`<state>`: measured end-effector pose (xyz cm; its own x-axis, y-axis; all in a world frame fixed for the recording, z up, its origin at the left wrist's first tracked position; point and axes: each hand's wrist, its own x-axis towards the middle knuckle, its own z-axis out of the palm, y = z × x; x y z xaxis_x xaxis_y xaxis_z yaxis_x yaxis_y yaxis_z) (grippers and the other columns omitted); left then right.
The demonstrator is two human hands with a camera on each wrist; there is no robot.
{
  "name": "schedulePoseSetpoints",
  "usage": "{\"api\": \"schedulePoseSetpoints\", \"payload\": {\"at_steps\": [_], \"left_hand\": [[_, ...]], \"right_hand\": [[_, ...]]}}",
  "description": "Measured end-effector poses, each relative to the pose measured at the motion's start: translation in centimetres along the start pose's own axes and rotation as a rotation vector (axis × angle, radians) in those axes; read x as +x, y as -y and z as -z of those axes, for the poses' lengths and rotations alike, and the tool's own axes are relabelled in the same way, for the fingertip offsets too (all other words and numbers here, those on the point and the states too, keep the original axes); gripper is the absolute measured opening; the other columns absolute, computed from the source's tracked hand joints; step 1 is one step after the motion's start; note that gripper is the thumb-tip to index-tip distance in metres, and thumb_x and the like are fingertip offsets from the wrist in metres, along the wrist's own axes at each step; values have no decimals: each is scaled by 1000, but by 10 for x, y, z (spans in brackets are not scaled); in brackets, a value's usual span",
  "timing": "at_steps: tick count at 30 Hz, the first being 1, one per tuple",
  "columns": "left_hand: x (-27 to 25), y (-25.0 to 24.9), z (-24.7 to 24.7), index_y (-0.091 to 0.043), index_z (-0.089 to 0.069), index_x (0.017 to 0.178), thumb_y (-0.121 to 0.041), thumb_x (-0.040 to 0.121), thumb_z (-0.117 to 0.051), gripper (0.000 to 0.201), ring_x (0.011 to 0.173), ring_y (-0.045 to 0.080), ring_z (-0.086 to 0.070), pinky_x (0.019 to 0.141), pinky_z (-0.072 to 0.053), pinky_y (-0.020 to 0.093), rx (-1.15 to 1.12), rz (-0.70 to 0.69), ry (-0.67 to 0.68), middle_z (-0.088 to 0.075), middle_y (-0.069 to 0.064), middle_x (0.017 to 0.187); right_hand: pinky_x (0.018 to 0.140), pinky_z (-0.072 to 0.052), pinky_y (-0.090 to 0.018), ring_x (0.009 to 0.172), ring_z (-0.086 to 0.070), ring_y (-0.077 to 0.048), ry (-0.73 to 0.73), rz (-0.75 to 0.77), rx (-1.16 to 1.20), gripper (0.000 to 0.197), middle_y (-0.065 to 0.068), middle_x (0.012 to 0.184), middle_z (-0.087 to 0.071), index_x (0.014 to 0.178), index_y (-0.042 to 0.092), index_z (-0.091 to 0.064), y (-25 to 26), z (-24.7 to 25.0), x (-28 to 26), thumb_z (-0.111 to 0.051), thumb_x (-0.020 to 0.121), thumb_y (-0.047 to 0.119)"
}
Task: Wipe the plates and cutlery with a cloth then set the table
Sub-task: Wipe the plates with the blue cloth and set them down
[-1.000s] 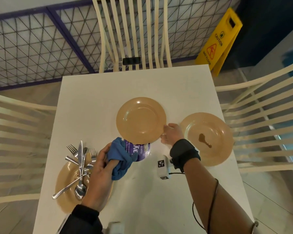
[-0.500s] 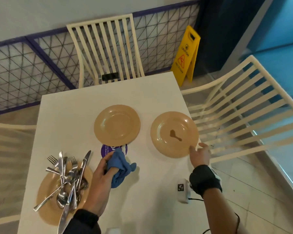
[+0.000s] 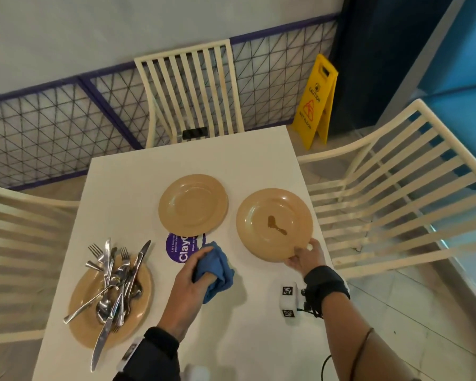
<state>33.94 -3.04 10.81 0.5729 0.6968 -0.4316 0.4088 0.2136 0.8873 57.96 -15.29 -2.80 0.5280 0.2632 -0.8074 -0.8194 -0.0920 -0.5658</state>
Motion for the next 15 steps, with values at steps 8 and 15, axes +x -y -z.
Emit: {"api": "schedulePoseSetpoints", "payload": {"at_steps": [8, 15], "left_hand": [[31, -35, -27, -43, -58, 126, -9, 88, -62, 52, 118, 3, -49, 102, -43, 26, 318, -231, 24, -44, -7, 128], [61, -24, -77, -34, -43, 145, -25, 95, -55, 52, 149, 22, -23, 121, -29, 39, 681, -360, 152, -8, -12, 161]], "right_hand": [[73, -58, -46, 101, -62, -38, 221, 60, -50, 52, -23, 128, -52, 138, 19, -36, -12, 23, -40, -47, 96, -9], [88, -55, -60, 113, -60, -41, 439, 136, -54, 43, -21, 127, -55, 123, 24, -47, -13, 32, -88, -49, 94, -8]]}}
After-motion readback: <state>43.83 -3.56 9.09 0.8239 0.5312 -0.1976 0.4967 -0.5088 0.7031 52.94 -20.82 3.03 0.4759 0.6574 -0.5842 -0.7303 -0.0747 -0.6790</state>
